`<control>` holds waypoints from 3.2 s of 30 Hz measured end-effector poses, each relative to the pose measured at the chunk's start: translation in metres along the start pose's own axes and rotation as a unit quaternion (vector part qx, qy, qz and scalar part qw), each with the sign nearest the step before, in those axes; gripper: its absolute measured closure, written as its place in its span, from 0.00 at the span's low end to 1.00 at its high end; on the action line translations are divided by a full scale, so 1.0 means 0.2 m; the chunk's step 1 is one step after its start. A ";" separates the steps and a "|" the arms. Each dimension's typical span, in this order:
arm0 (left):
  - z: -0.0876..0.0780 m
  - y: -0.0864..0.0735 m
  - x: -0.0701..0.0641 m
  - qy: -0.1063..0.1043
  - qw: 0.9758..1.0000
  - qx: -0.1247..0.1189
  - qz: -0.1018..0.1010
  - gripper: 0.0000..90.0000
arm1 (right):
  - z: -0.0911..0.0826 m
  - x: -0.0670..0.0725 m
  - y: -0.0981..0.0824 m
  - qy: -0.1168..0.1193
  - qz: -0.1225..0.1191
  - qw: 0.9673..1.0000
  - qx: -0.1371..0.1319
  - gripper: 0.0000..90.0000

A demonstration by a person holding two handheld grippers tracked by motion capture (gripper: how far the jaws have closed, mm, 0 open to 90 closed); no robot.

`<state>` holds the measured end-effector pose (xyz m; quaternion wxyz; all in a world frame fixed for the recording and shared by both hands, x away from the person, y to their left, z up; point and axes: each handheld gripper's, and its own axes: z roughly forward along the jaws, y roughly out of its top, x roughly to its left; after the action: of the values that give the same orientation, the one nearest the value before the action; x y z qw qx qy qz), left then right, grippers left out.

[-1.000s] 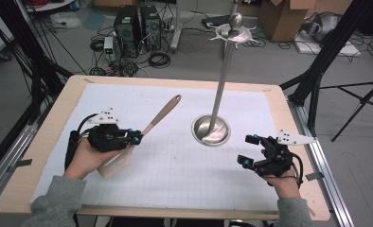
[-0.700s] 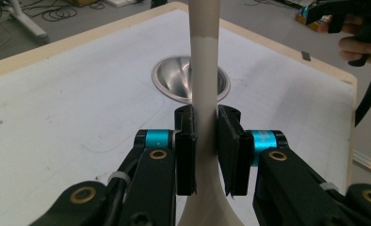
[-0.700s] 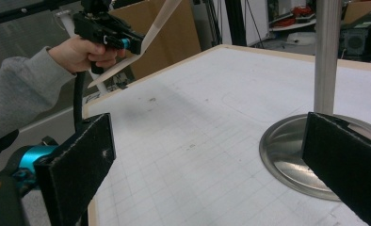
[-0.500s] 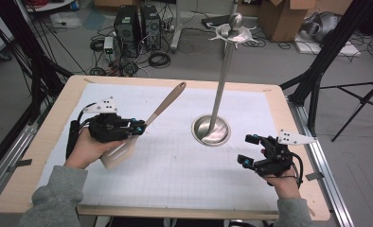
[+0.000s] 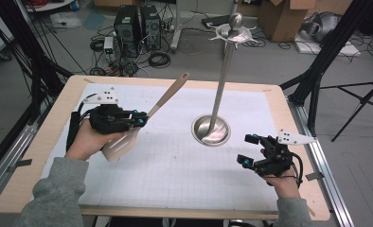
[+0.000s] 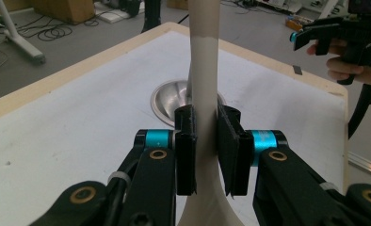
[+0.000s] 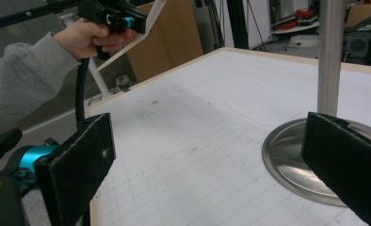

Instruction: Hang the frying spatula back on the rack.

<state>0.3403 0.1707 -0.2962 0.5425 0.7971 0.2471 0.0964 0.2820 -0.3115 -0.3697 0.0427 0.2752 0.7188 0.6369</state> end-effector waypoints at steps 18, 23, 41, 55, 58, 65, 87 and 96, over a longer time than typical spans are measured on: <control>0.00 0.23 -0.01 -0.016 1.000 -0.021 0.004 0.86 | -0.03 0.01 0.02 0.006 0.003 1.000 -0.023 0.03; 0.00 0.28 -0.02 -0.019 0.999 -0.025 0.008 0.86 | -0.04 0.01 0.02 0.003 0.004 1.000 -0.030 0.03; -0.04 0.38 -0.03 -0.034 0.998 -0.057 0.020 0.86 | -0.05 0.01 0.03 0.004 0.001 0.999 -0.034 0.03; -0.01 0.42 -0.05 -0.040 0.997 -0.062 0.020 0.86 | -0.05 0.01 0.03 0.006 0.003 0.999 -0.036 0.03; 0.00 0.42 -0.05 -0.041 0.997 -0.062 0.022 0.86 | -0.05 0.01 0.03 0.006 0.004 0.999 -0.037 0.03; 0.02 0.43 -0.07 -0.037 0.997 -0.065 0.027 0.86 | -0.05 0.01 0.03 0.009 0.001 0.999 -0.038 0.03; 0.08 0.43 -0.06 -0.049 0.997 -0.055 0.017 0.86 | -0.05 0.01 0.03 0.009 0.003 0.999 -0.040 0.03; 0.12 0.43 -0.07 -0.055 0.997 -0.050 0.016 0.86 | -0.05 0.01 0.03 0.010 0.005 0.999 -0.039 0.03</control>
<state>0.3635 0.1190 -0.2251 0.5925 0.7770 0.1995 0.0734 0.2780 -0.3188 -0.3622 0.0428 0.2703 0.6927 0.6673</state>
